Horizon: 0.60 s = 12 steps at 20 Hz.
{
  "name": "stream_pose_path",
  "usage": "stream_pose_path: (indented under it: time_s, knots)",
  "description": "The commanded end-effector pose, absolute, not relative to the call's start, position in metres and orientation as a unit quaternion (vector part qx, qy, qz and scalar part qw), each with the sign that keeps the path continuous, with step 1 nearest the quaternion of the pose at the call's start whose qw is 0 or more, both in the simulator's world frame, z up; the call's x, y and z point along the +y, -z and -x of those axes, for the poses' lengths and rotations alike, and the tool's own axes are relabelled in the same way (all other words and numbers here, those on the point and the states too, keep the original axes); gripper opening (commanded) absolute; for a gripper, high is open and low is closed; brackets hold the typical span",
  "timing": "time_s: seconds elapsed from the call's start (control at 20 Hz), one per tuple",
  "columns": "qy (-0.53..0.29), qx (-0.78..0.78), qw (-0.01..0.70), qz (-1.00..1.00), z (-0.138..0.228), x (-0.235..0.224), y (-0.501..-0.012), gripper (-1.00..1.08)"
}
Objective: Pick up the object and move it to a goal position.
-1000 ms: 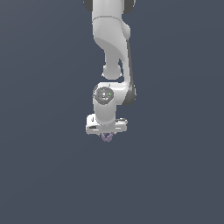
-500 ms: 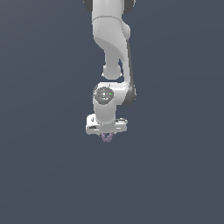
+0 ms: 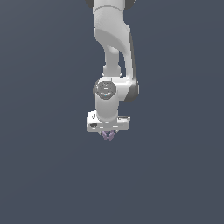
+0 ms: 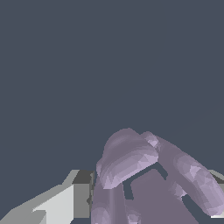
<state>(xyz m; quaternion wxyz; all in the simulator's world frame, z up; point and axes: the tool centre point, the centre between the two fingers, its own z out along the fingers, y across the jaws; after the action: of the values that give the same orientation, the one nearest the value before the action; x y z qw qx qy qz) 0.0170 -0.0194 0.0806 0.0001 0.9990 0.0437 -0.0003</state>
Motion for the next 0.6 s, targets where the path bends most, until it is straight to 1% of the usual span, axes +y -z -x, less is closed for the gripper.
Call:
stream_pose_path:
  time_s: [0.0, 0.55]
  knots:
    - [0.0, 0.044, 0.0, -0.999, -0.02, -0.015, -0.097, -1.0]
    - [0.0, 0.044, 0.0, -0.999, -0.041, 0.016, -0.205, -1.0]
